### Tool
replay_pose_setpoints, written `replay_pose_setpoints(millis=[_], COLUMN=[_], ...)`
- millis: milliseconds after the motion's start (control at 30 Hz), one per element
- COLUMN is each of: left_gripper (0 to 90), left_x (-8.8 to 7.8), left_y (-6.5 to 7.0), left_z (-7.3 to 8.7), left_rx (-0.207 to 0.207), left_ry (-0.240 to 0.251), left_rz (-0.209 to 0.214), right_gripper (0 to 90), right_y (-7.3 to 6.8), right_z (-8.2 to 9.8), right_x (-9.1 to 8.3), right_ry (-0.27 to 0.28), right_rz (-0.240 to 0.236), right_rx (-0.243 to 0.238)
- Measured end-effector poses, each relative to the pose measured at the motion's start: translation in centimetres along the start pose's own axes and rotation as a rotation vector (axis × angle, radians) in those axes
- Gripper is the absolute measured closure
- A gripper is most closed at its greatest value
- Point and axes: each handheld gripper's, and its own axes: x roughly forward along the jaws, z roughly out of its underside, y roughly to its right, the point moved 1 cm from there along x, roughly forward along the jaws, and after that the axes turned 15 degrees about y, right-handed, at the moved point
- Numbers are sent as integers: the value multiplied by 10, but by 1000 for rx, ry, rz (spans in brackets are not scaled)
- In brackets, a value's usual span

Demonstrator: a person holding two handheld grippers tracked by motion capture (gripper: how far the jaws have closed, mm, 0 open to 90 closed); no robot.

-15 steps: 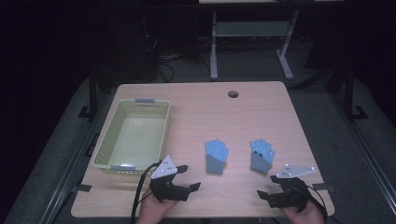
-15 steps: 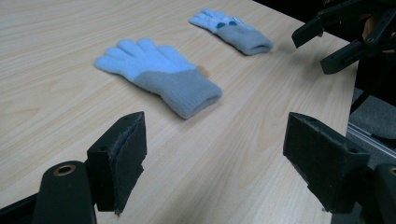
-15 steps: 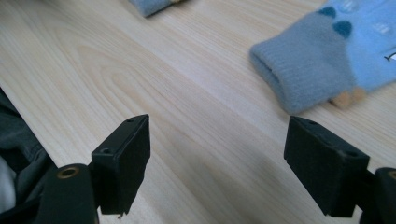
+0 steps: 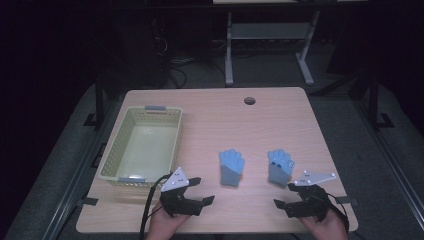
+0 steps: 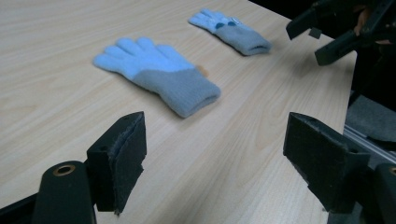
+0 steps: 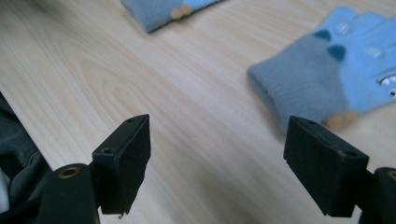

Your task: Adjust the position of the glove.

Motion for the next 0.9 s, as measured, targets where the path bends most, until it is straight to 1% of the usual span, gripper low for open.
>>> replay_pose_setpoints(millis=[33, 100, 133, 167, 233, 267, 300, 367, 433, 467, 500, 533, 600, 633, 667, 700, 767, 800, 867, 900], left_gripper=[212, 212, 212, 212, 212, 212, 212, 212, 211, 211, 210, 209, 209, 209, 209, 209, 209, 209, 209, 209], left_x=[2, 2, 2, 1, 1, 2, 2, 3, 3, 3, 5, 6, 8, 8, 10, 13, 14, 15, 16, 15], left_y=[-2, -3, -4, -5, -5, -5, -5, -5, -6, -7, -10, -10, -11, -11, -11, -12, -12, -11, -10, -10], left_z=[1, 1, 1, 0, 0, -1, -1, -3, -4, -5, -6, -6, -7, -7, -8, -8, -9, -10, -14, -16], left_rx=[-12, -15, -18, -19, -20, -15, -15, -6, -8, -12, -23, -30, -25, -25, -29, -28, -25, -17, -2, 2], left_ry=[-5, -7, -4, 5, 6, 10, 10, 13, 17, 19, 20, 21, 14, 14, 16, 8, 9, 5, 14, 21], left_rz=[0, -3, -8, -20, -23, -24, -24, -26, -28, -27, -24, -21, -19, -19, -17, -8, -4, -1, 4, 5], right_gripper=[229, 229, 231, 233, 233, 233, 233, 235, 238, 247, 271, 271, 271, 271, 271, 272, 277, 277, 290, 290], right_y=[1, 4, 6, 8, 9, 11, 11, 15, 15, 15, 19, 20, 22, 22, 24, 26, 27, 27, 30, 30], right_z=[-3, -6, -9, -14, -17, -23, -23, -31, -33, -36, -42, -45, -52, -52, -57, -60, -65, -65, -72, -72], right_x=[1, 2, 3, 6, 7, 10, 10, 13, 13, 13, 13, 13, 12, 12, 12, 11, 12, 12, 15, 15], right_ry=[0, 3, 8, 1, -2, -1, -1, -10, -15, -13, -20, -18, -19, -19, -20, -19, -40, -40, -61, -61], right_rz=[-3, -8, -16, -18, -15, -15, -15, -12, -10, -10, -22, -23, -22, -22, -20, -16, -4, -4, 2, 2], right_rx=[10, 5, 13, 11, 6, -4, -4, -8, -6, -6, -1, 0, 1, 1, 0, -5, -18, -18, -29, -29])
